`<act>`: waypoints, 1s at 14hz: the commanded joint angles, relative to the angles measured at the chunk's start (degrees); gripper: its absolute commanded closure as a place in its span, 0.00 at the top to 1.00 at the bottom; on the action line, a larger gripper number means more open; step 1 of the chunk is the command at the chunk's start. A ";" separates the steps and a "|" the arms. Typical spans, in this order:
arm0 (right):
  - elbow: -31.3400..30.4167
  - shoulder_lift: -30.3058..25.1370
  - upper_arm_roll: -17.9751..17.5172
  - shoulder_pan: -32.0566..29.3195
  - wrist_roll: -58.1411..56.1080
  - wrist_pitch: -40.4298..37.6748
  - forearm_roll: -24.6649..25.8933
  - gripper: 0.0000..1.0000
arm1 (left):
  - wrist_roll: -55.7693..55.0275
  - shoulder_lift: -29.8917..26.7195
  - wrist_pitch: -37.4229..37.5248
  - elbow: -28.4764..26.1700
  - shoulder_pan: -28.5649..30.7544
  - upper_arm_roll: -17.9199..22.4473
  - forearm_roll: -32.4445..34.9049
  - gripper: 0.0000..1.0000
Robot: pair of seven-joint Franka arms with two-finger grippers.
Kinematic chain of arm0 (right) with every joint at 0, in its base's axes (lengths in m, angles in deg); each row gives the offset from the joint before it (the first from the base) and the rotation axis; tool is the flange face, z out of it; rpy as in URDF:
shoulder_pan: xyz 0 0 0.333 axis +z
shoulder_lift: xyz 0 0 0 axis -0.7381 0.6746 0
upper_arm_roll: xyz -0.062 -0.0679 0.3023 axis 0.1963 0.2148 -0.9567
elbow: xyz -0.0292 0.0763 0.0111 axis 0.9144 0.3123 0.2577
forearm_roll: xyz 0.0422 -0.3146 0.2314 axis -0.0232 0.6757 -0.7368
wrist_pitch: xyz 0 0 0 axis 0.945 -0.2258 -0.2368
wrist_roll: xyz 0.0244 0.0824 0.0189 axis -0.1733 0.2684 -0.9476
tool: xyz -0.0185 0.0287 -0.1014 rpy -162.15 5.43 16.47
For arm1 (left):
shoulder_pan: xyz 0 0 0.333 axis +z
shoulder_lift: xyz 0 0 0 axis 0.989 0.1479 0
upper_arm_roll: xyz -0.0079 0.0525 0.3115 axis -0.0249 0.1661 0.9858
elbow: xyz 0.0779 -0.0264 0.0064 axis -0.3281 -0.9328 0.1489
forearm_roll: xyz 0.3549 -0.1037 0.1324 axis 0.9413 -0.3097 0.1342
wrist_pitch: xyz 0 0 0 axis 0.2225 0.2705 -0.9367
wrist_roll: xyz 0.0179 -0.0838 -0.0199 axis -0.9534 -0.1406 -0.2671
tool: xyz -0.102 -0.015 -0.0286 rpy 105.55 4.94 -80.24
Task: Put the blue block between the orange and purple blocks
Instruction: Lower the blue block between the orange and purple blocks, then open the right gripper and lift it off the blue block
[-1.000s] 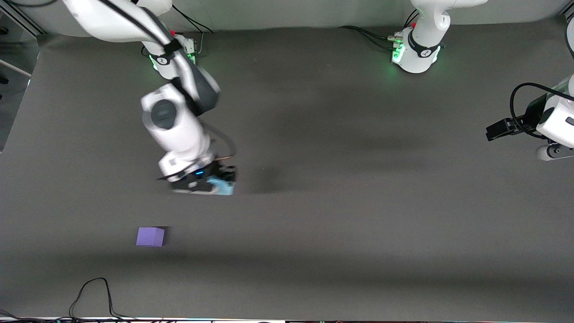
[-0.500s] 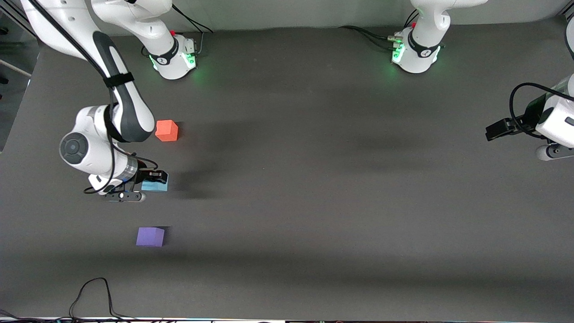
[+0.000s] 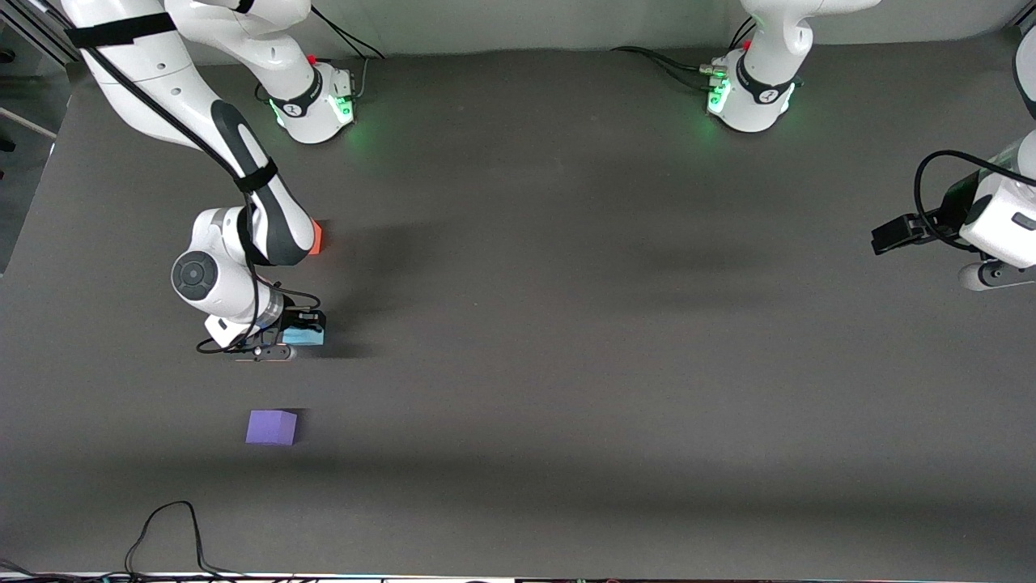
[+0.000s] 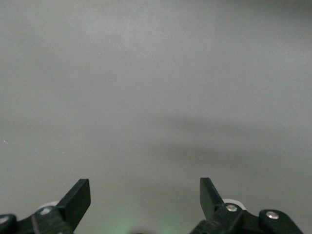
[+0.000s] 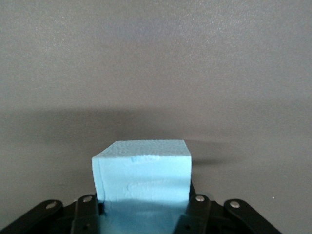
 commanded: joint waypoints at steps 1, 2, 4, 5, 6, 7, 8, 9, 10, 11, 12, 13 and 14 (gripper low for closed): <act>0.20 -0.25 2.45 0.20 -5.35 0.22 -0.64 0.26 | 1.05 -0.45 -0.72 -0.59 0.08 0.02 -0.58 1.00; 0.20 -0.34 3.60 0.12 -7.11 0.13 -0.64 0.27 | 1.14 -0.28 -0.72 -0.59 0.08 0.02 -0.49 1.00; 0.11 -0.16 4.31 0.03 -7.74 0.22 -0.64 0.28 | 1.14 0.07 -0.72 -0.16 0.43 0.10 -0.49 1.00; 0.11 -0.08 4.31 0.03 -7.40 0.13 -0.72 0.28 | 1.14 0.33 -0.72 0.19 0.78 0.19 -0.40 1.00; 0.20 0.01 4.23 0.03 -6.96 0.13 -0.81 0.28 | 1.14 0.51 -0.63 0.63 1.04 0.45 -0.23 1.00; 0.28 -0.08 4.23 0.03 -6.43 0.13 -1.33 0.28 | 1.14 0.60 -0.54 0.64 1.30 0.63 -0.05 1.00; 0.37 -0.08 4.23 0.11 -5.38 0.04 -1.34 0.28 | 1.14 0.51 -0.28 0.64 2.44 0.63 0.04 1.00; 0.46 -0.08 4.23 0.12 -5.11 0.13 -1.34 0.28 | 1.23 0.60 -0.19 0.64 2.97 0.63 -0.05 1.00; 0.46 -0.08 4.23 0.12 -5.11 0.13 -1.43 0.28 | 1.23 0.60 -0.10 0.55 3.06 0.63 -0.05 1.00; 0.63 -0.08 4.23 0.03 -5.02 0.13 -1.43 0.29 | 1.23 0.69 -0.19 0.55 3.06 0.63 -0.14 1.00; 0.64 0.01 4.23 0.03 -5.02 0.13 -1.43 0.41 | 1.23 0.69 -0.19 0.55 3.06 0.63 -0.14 1.00; 0.81 -0.08 4.23 0.03 -5.02 0.04 -1.43 0.58 | 1.23 0.78 -0.28 0.55 3.06 0.63 -0.14 1.00; 0.81 -0.16 4.23 0.11 -5.11 0.04 -1.43 1.00 | 1.23 0.95 -0.28 0.55 3.06 0.54 -0.14 1.00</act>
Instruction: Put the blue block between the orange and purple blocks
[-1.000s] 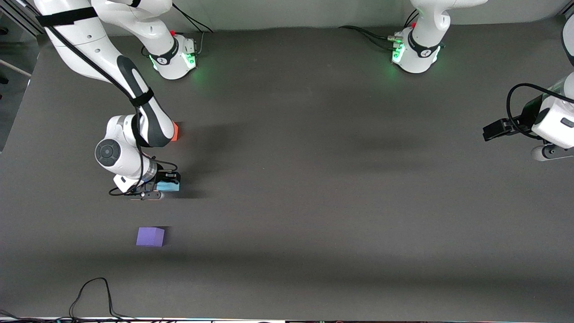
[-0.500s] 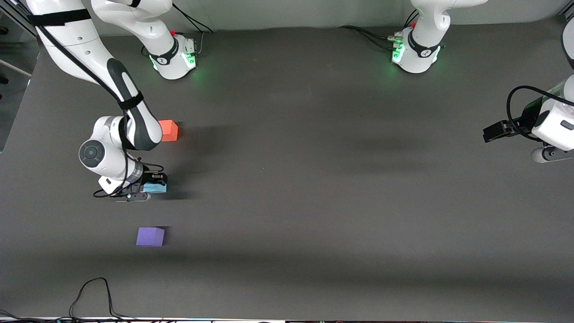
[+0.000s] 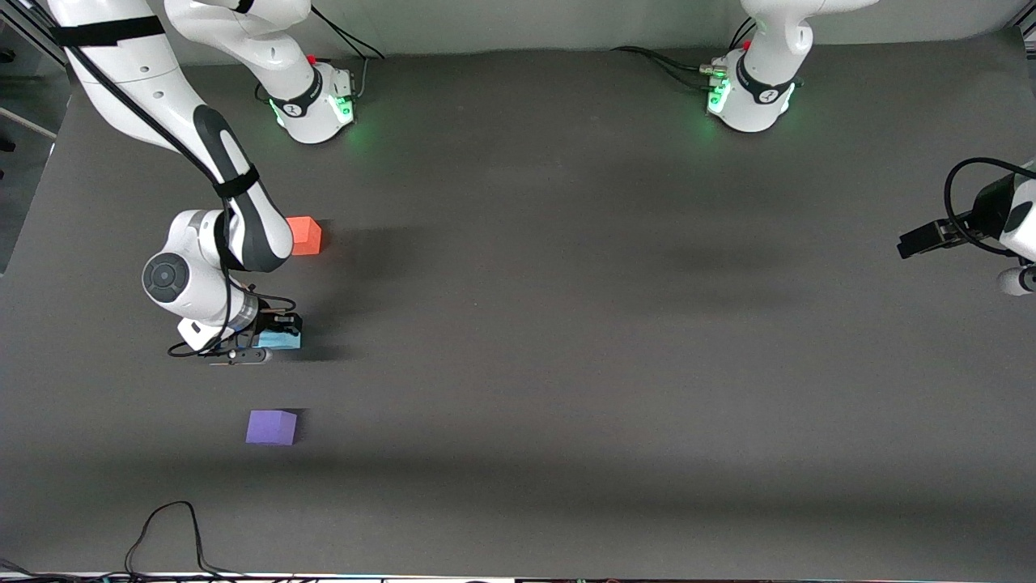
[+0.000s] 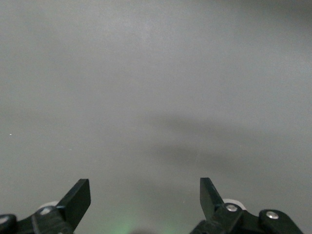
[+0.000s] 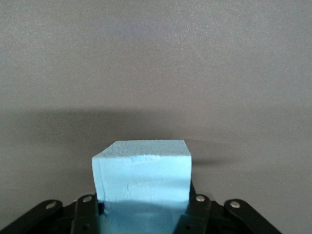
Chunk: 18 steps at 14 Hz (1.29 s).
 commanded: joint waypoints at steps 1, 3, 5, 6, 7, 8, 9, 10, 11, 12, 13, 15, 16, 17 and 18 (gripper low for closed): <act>0.50 -0.77 0.15 0.49 0.37 0.02 -1.41 1.00 | 0.95 0.44 -0.01 0.47 0.12 -0.10 -0.51 1.00; 0.58 -3.05 0.06 0.58 0.46 -0.07 -1.41 1.00 | 0.95 0.44 -0.01 0.55 0.03 -0.10 -0.43 1.00; 0.76 -7.26 0.06 0.49 0.46 -2.86 -1.41 1.00 | 0.95 0.44 0.17 0.55 -0.05 -0.19 -0.34 1.00; 1.80 -10.24 0.06 0.49 0.55 -6.02 -1.41 1.00 | 0.95 0.44 0.17 0.55 0.03 -0.19 -0.26 1.00; 2.95 -13.14 0.06 0.49 0.72 -10.05 -1.41 1.00 | 1.12 0.44 0.17 0.55 0.03 -0.19 -0.25 1.00; 4.35 -16.30 -0.11 0.49 1.77 -13.48 -1.41 1.00 | 1.12 0.44 0.17 0.55 0.03 -0.19 -0.25 1.00; 5.76 -19.29 -0.38 0.49 3.69 -17.35 -0.71 1.00 | 1.12 0.44 0.25 0.55 0.03 -0.19 -0.34 1.00; 7.68 -21.67 -0.47 0.57 5.19 -21.30 -0.62 1.00 | 1.12 0.44 0.25 0.55 0.12 -0.19 -0.43 1.00; 10.40 -23.87 -0.47 0.49 5.99 -26.21 -0.62 1.00 | 1.12 0.44 0.17 0.64 0.12 -0.19 -0.52 1.00; 13.47 -25.90 -0.47 -0.03 6.08 -31.31 -0.62 1.00 | 1.12 0.44 0.17 0.64 0.03 -0.10 -0.34 1.00; 17.33 -27.39 -0.55 -0.74 6.00 -37.02 -0.62 1.00 | 1.12 0.44 0.34 0.64 0.03 -0.18 -0.34 1.00; 24.98 -28.11 -0.64 -1.79 5.64 -47.40 -0.44 1.00 | 1.21 0.44 0.43 0.73 0.12 -0.10 -0.43 1.00; 27.45 -28.20 -1.08 -2.49 5.56 -50.92 -0.44 1.00 | 1.21 0.44 0.43 0.82 0.03 -0.10 -0.26 1.00; 29.13 -28.11 -1.52 -2.67 5.47 -52.61 -0.44 1.00 | 1.21 0.44 0.60 0.91 0.03 -0.18 -0.25 1.00; 30.19 -27.94 -1.61 -3.02 5.38 -53.59 0.08 1.00 | 1.21 0.44 0.69 0.91 -0.05 -0.19 -0.25 1.00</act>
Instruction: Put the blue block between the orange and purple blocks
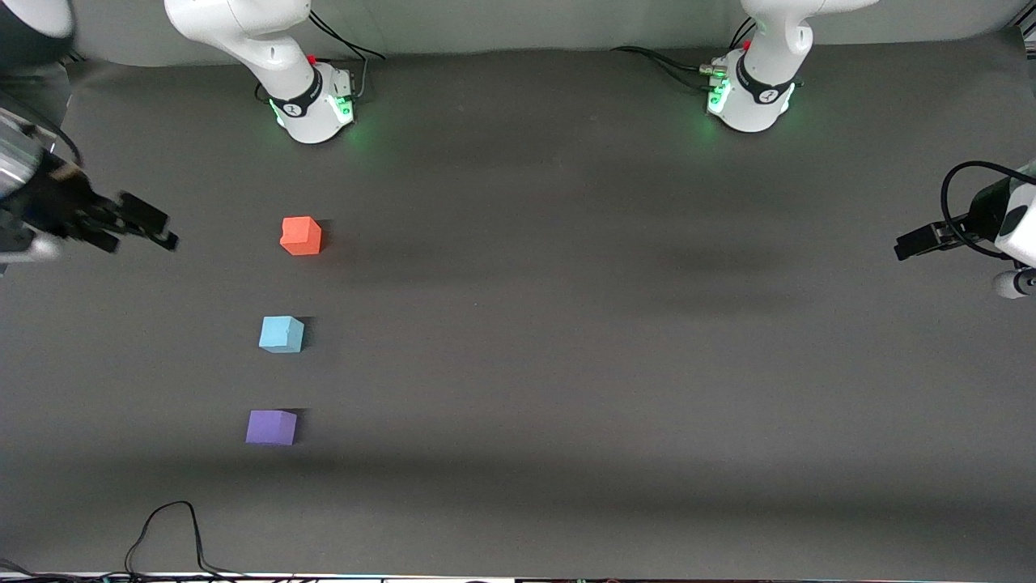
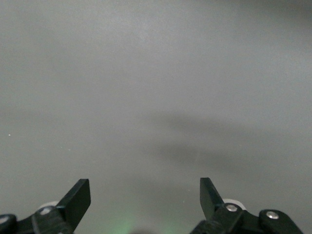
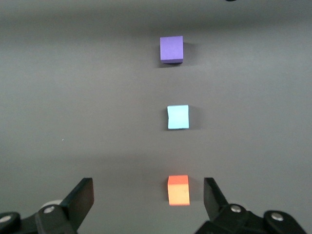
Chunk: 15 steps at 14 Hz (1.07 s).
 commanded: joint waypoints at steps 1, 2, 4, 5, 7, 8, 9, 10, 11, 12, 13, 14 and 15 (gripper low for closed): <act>4.97 2.84 -1.19 -1.06 0.96 -3.84 0.90 1.00 | 1.07 0.04 0.67 0.76 -0.05 -0.04 -0.23 1.00; 5.68 3.02 -1.19 -1.06 1.23 -4.20 1.00 1.00 | 1.07 0.04 0.67 0.85 -0.05 -0.12 -0.23 1.00; 7.43 3.20 -1.19 -0.98 1.67 -5.68 1.44 1.00 | 1.07 0.04 0.76 0.76 -0.14 -0.12 -0.23 1.00; 7.10 3.46 -1.19 -0.89 1.41 -6.48 1.44 1.00 | 1.07 -0.05 0.76 0.76 -0.31 -0.21 -0.32 1.00; 10.50 5.30 -1.02 -1.06 1.50 -7.36 1.53 1.00 | 0.12 -0.57 1.46 0.94 -0.75 -0.56 -0.41 1.00; 10.35 5.57 -1.02 -1.06 1.41 -7.89 1.53 1.00 | -0.41 -0.92 1.64 0.85 -1.36 -1.35 -0.49 1.00; 10.26 5.92 -0.84 -1.15 1.50 -7.89 1.53 1.00 | -1.55 -2.06 1.73 0.68 -1.63 -2.14 -0.49 1.00; 10.00 6.71 -0.75 -1.76 1.32 -7.89 1.44 1.00 | -2.87 -2.85 1.73 0.50 -1.89 -2.75 -0.49 1.00; 9.38 7.06 -0.75 -2.29 0.62 -8.33 1.44 1.00 | -3.49 -3.56 2.08 0.41 -2.07 -3.46 -0.49 1.00; 9.12 6.98 -0.75 -2.30 0.53 -8.51 1.44 1.00 | -3.58 -4.17 2.60 0.41 -2.07 -3.55 -0.49 1.00; 9.20 6.89 -0.93 -2.21 0.79 -8.51 1.44 1.00 | -3.58 -4.61 2.78 0.50 -2.07 -3.64 -0.49 1.00; 9.20 6.89 -1.01 -2.12 0.88 -8.42 1.53 1.00 | -3.50 -4.97 2.78 0.50 -2.07 -3.64 -0.49 1.00; 9.12 6.89 -0.75 -1.95 0.79 -8.25 1.44 1.00 | -3.50 -5.32 2.78 0.41 -2.16 -3.64 -0.49 1.00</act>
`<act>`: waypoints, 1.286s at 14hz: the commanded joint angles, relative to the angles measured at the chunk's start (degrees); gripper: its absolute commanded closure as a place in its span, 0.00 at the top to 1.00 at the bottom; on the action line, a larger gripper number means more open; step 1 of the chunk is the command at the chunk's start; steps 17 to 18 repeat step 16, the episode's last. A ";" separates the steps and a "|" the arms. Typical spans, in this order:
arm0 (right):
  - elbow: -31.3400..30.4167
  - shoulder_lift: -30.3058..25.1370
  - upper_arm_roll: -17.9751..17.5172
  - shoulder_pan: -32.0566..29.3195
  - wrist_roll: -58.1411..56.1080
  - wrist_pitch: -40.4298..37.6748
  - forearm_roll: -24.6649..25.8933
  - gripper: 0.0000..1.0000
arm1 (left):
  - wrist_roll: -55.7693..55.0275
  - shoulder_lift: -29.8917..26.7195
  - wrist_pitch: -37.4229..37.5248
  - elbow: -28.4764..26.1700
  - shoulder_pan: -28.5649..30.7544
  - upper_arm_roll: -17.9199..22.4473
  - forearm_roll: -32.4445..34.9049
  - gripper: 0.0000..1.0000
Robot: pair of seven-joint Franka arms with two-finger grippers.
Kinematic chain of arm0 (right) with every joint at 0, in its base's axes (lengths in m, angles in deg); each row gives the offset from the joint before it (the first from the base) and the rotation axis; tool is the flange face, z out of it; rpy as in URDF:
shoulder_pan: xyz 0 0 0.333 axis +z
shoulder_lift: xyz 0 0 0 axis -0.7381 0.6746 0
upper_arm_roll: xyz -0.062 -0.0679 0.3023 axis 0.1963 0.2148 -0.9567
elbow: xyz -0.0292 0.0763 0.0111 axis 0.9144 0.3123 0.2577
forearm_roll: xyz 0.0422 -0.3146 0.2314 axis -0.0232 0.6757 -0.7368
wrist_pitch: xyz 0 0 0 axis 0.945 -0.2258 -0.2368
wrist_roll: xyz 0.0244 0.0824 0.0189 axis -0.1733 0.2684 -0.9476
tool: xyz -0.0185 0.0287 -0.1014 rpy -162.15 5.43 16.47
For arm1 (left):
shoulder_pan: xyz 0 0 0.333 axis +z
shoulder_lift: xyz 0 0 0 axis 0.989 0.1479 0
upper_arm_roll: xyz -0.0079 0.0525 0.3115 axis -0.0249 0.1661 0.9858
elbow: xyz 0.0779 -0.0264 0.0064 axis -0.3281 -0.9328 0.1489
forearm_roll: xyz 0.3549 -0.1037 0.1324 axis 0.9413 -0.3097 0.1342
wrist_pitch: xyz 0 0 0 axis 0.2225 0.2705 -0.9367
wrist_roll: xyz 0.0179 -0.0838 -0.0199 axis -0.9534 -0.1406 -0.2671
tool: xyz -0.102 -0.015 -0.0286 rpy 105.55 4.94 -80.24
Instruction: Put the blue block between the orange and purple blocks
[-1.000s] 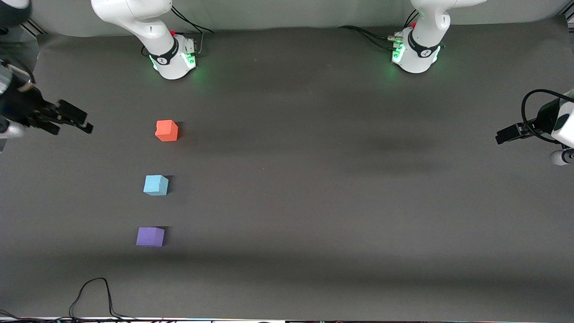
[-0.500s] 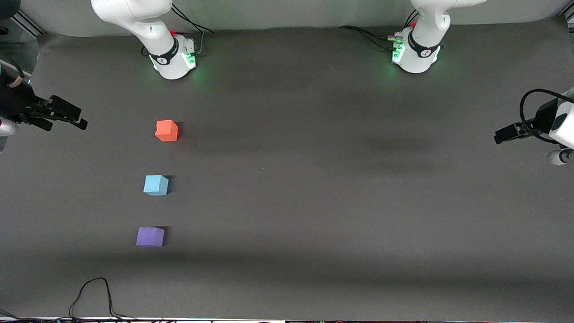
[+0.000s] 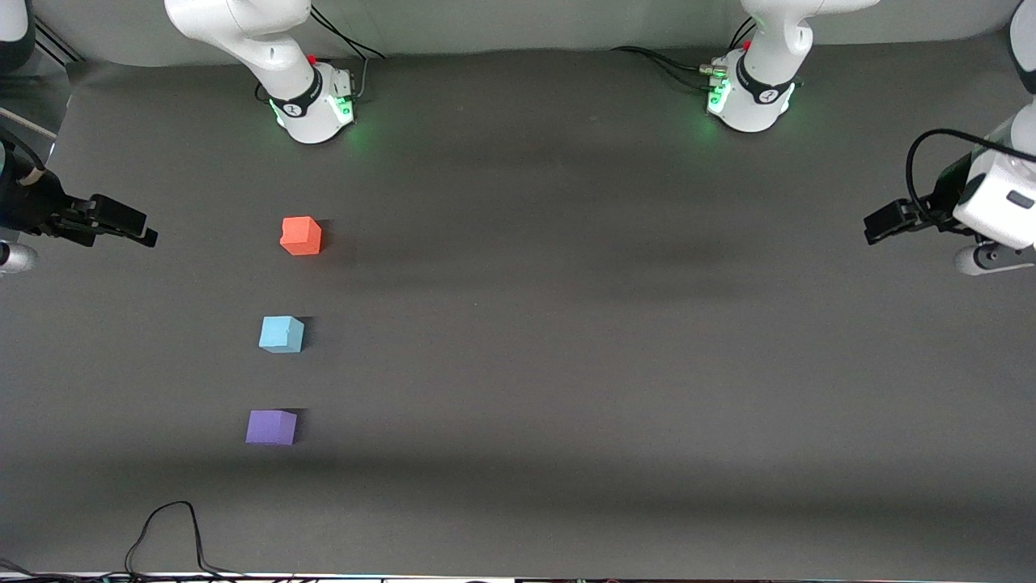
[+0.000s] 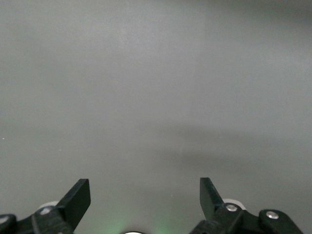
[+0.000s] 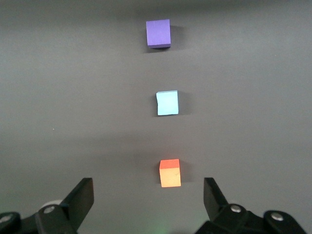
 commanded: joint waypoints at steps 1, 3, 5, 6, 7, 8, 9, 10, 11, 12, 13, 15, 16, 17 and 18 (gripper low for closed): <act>1.32 0.23 -0.31 0.03 0.52 -1.01 0.77 1.00 | -0.66 -1.43 1.03 -0.02 -0.29 0.24 -0.25 1.00; 0.96 0.32 -0.31 0.12 0.52 -1.01 0.77 1.00 | -0.58 -1.43 0.94 -0.02 -0.20 0.32 -0.25 1.00; 0.79 0.67 -0.22 0.12 0.52 -0.92 0.77 1.00 | -0.49 -1.52 0.85 -0.02 -0.29 0.33 -0.25 1.00; 0.79 0.84 -0.22 0.12 0.52 -0.92 0.77 1.00 | -0.49 -1.52 0.68 -0.02 -0.38 0.33 -0.25 1.00; 0.79 0.93 -0.22 0.21 0.61 -0.92 0.77 1.00 | -0.57 -1.52 0.41 -0.02 -1.94 1.02 -0.25 1.00; 0.87 0.93 -0.31 0.29 0.61 -0.75 0.77 1.00 | -0.57 -1.52 0.32 -0.02 -4.92 3.29 -0.25 1.00; 0.88 0.93 -0.31 0.30 0.78 -0.66 0.77 1.00 | -0.49 -1.52 0.24 0.06 -5.73 5.31 -0.25 1.00; 0.88 0.93 -0.31 0.30 0.79 -0.66 0.68 1.00 | 0.04 -1.52 0.15 0.24 -5.22 4.99 -0.25 1.00; 0.88 0.93 -0.31 0.30 0.87 -0.57 0.60 1.00 | 0.21 -1.52 0.23 0.33 -4.78 4.98 -0.25 1.00; 0.88 0.93 -0.31 0.30 0.79 -0.57 0.51 1.00 | 0.22 -1.52 0.41 0.42 -4.86 4.98 -0.25 1.00; 0.88 0.93 -0.39 0.30 0.87 -0.57 0.51 1.00 | 0.22 -1.52 0.41 0.59 -5.21 5.24 -0.25 1.00; 0.88 0.93 -0.48 0.30 0.87 -0.57 0.51 1.00 | -0.65 -1.17 1.55 1.99 -5.56 5.42 -0.16 1.00; 0.88 0.93 -0.48 0.30 0.87 -0.57 0.51 1.00 | -0.58 -1.08 2.08 2.09 -5.65 5.42 0.02 1.00; 0.88 0.93 -0.48 0.30 0.87 -0.57 0.51 1.00 | -0.58 -1.08 2.08 2.09 -5.65 5.42 0.02 1.00; 0.88 0.93 -0.48 0.30 0.87 -0.57 0.51 1.00 | -0.58 -1.08 2.08 2.09 -5.65 5.42 0.02 1.00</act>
